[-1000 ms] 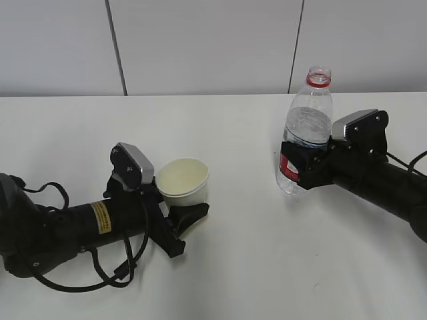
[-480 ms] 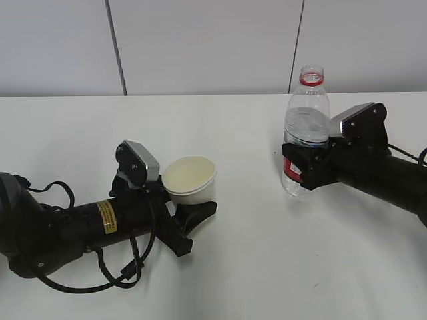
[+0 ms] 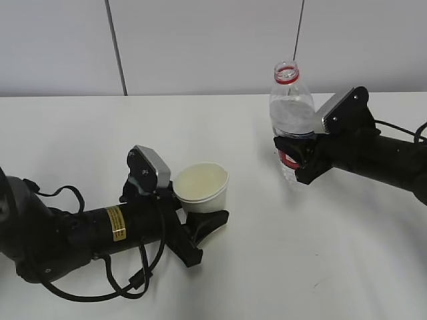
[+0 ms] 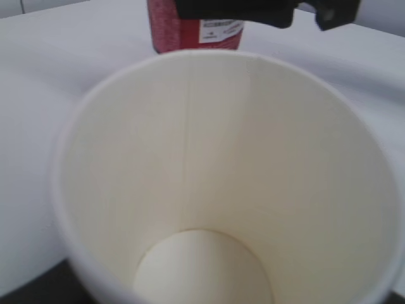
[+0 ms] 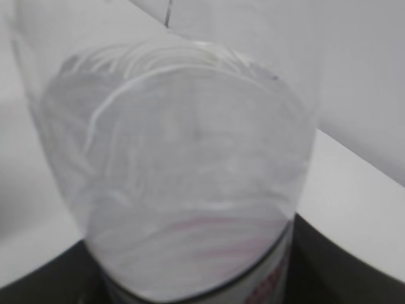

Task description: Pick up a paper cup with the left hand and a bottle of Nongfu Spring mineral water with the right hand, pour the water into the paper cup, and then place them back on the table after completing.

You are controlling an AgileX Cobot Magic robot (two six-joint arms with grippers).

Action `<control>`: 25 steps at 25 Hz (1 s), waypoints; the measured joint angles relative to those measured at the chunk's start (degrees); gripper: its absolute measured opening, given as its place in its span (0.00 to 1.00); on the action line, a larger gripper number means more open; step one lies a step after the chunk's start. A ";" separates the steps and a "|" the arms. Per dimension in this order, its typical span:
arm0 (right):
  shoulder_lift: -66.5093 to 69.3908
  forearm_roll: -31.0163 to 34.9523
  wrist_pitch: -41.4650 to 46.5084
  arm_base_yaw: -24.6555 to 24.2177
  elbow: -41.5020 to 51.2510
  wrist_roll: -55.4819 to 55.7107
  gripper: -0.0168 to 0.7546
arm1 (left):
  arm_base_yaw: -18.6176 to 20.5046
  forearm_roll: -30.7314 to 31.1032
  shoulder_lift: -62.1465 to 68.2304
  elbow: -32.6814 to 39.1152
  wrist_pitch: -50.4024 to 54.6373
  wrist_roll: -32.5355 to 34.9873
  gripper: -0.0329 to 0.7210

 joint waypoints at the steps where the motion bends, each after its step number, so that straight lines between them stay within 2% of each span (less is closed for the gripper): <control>1: -0.09 -0.26 1.20 0.32 -0.70 -0.77 0.52 | -0.42 0.07 0.00 -0.31 0.00 0.00 0.58; 7: -0.22 -1.37 4.52 2.70 -3.03 -5.35 0.52 | -1.09 0.19 0.00 -3.24 0.05 0.00 0.58; 25: -0.50 -1.45 4.94 2.80 -3.25 -27.46 0.52 | -1.32 0.09 0.00 -3.67 0.05 -0.13 0.58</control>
